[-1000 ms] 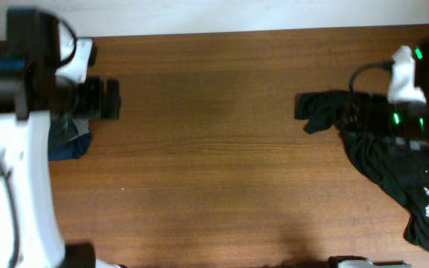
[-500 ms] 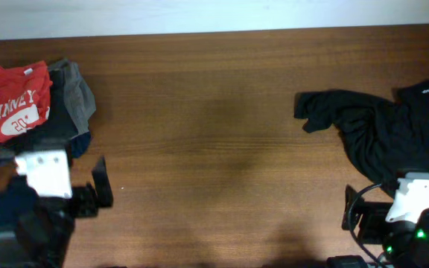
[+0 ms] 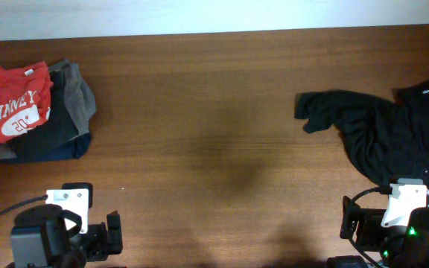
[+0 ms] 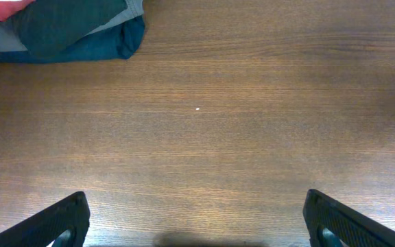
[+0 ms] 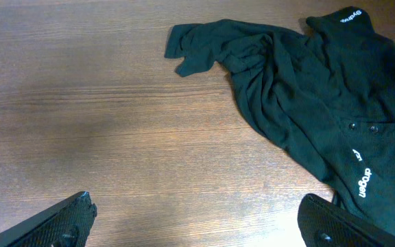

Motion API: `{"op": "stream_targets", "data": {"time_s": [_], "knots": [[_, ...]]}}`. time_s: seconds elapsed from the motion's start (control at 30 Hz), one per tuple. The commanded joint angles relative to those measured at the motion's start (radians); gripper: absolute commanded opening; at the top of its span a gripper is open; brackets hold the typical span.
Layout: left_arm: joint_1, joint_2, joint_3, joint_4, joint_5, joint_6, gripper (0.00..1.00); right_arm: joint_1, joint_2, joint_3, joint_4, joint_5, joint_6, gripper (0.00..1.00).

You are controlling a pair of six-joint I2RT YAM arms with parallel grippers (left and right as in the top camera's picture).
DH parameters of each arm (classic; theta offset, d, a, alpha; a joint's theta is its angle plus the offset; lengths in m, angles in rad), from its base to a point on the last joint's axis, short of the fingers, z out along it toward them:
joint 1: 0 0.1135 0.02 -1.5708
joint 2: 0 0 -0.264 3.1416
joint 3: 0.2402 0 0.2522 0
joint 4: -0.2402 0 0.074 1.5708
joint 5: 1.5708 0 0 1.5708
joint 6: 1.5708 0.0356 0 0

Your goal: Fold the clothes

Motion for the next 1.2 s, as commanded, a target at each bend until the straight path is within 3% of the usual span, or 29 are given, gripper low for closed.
{"op": "stream_targets", "data": {"time_s": [0.0, 0.13, 0.23, 0.5, 0.8, 0.97, 1.17], "knots": [[0.004, -0.004, 0.002, 0.0, -0.014, -0.006, 0.99, 0.007, -0.009, -0.001, 0.001, 0.016, 0.0, 0.99], [0.004, -0.004, 0.002, 0.0, -0.014, -0.006, 0.99, 0.005, -0.066, -0.064, 0.064, -0.031, 0.004, 0.99], [0.004, -0.004, 0.002, 0.0, -0.014, -0.006, 0.99, 0.005, -0.155, -0.181, 0.211, -0.038, 0.003, 0.99], [0.004, -0.004, 0.002, 0.0, -0.014, -0.006, 0.99, 0.005, -0.514, -0.689, 0.629, -0.14, 0.003, 0.99], [0.004, -0.004, 0.002, 0.0, -0.014, -0.006, 0.99, 0.005, -0.514, -0.969, 1.133, -0.158, -0.054, 0.99], [0.004, -0.004, 0.002, 0.0, -0.014, -0.006, 0.99, 0.005, -0.514, -1.098, 1.322, -0.159, -0.064, 0.99], [0.004, -0.004, 0.002, 0.0, -0.014, -0.006, 0.99, 0.005, -0.514, -1.128, 1.282, -0.161, -0.101, 0.99]]}}
